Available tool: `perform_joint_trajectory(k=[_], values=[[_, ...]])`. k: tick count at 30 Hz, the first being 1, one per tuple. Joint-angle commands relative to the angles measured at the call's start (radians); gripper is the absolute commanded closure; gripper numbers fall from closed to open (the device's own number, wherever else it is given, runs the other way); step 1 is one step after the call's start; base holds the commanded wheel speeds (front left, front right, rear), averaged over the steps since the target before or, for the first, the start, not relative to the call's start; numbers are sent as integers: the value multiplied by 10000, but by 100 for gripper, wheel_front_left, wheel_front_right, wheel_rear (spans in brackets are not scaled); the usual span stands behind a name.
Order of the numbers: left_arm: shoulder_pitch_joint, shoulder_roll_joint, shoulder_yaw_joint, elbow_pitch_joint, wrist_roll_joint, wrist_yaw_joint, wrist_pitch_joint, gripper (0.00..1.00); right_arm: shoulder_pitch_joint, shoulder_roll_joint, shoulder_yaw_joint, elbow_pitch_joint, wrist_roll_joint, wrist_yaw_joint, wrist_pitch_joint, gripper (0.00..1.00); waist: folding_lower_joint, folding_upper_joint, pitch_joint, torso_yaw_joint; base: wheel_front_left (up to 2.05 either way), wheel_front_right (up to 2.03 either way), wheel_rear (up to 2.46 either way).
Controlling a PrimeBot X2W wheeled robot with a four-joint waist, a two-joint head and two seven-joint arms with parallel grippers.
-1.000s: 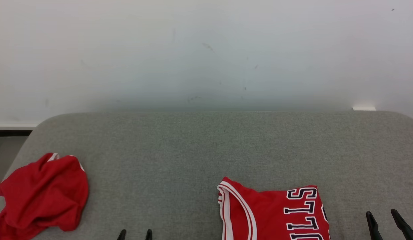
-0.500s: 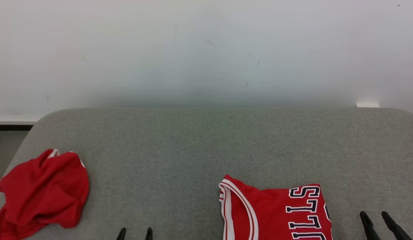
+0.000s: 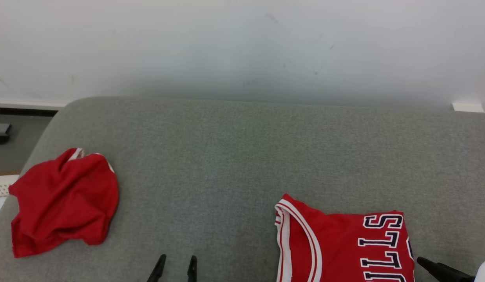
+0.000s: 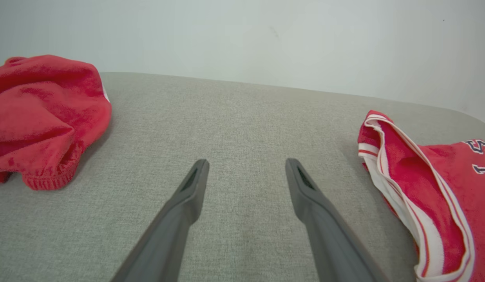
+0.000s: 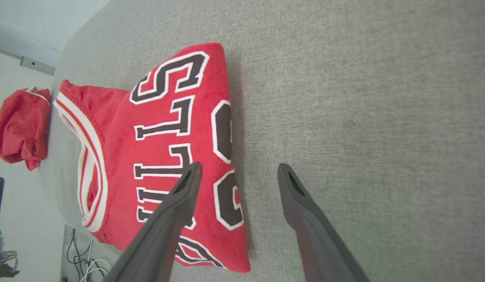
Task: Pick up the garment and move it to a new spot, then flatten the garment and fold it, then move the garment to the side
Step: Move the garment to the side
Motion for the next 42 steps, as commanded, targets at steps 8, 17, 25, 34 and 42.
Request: perform_joint_trajectory(k=[8,17,25,34,42], values=[[-347,36,-88,116,81,142,-15,0,-513,441,268,356,712,5,538,0,0,0,692,577,0,0,0],[-599,36,-150,171,80,215,-15,0,-968,917,987,337,912,5,473,100,0,0,840,603,0,0,0],[-530,36,-114,70,-12,310,-15,0,-1342,487,1031,351,676,5,-390,100,0,0,903,100,0,0,0],[-1240,36,-196,-22,292,198,-12,0,-2800,-774,1504,1358,-1524,5,-2173,100,0,0,1828,-1202,0,0,0],[-2561,74,-277,-169,940,-68,-9,0,-5160,-1613,1702,3359,-3599,2,-3459,100,0,0,3234,-1501,0,0,0]])
